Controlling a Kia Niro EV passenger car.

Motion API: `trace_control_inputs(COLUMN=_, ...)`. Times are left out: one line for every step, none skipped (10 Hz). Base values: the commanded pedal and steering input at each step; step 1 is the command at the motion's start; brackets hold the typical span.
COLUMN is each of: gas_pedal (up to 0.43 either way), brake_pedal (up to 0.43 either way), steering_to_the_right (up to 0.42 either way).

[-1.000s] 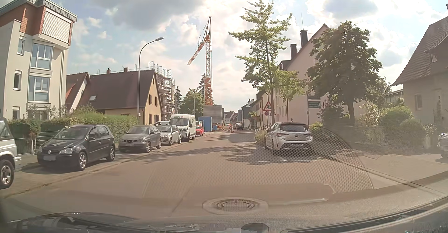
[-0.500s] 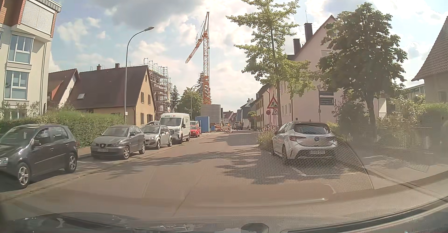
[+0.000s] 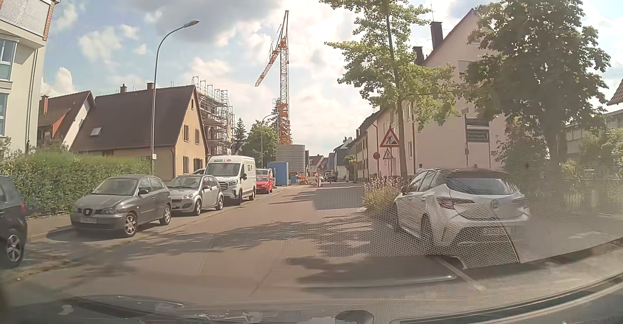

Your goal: Follow the waypoints while adhering to traffic rules and regulations

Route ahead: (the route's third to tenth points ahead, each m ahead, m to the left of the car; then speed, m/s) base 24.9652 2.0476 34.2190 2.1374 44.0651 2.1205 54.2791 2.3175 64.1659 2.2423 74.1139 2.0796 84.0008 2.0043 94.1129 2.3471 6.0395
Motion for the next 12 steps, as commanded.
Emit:
trace_control_inputs(gas_pedal=0.008, brake_pedal=0.0, steering_to_the_right=0.004)
trace_control_inputs(gas_pedal=0.0, brake_pedal=0.0, steering_to_the_right=0.004)
trace_control_inputs(gas_pedal=0.0, brake_pedal=0.0, steering_to_the_right=0.003)
trace_control_inputs(gas_pedal=0.0, brake_pedal=0.0, steering_to_the_right=0.002)
trace_control_inputs(gas_pedal=0.0, brake_pedal=0.0, steering_to_the_right=0.001)
trace_control_inputs(gas_pedal=0.0, brake_pedal=0.0, steering_to_the_right=0.0)
trace_control_inputs(gas_pedal=0.0, brake_pedal=0.0, steering_to_the_right=0.0)
trace_control_inputs(gas_pedal=0.0, brake_pedal=0.024, steering_to_the_right=-0.001)
trace_control_inputs(gas_pedal=0.0, brake_pedal=0.067, steering_to_the_right=-0.002)
trace_control_inputs(gas_pedal=0.0, brake_pedal=0.104, steering_to_the_right=-0.002)
trace_control_inputs(gas_pedal=0.0, brake_pedal=0.134, steering_to_the_right=-0.002)
trace_control_inputs(gas_pedal=0.0, brake_pedal=0.152, steering_to_the_right=-0.003)
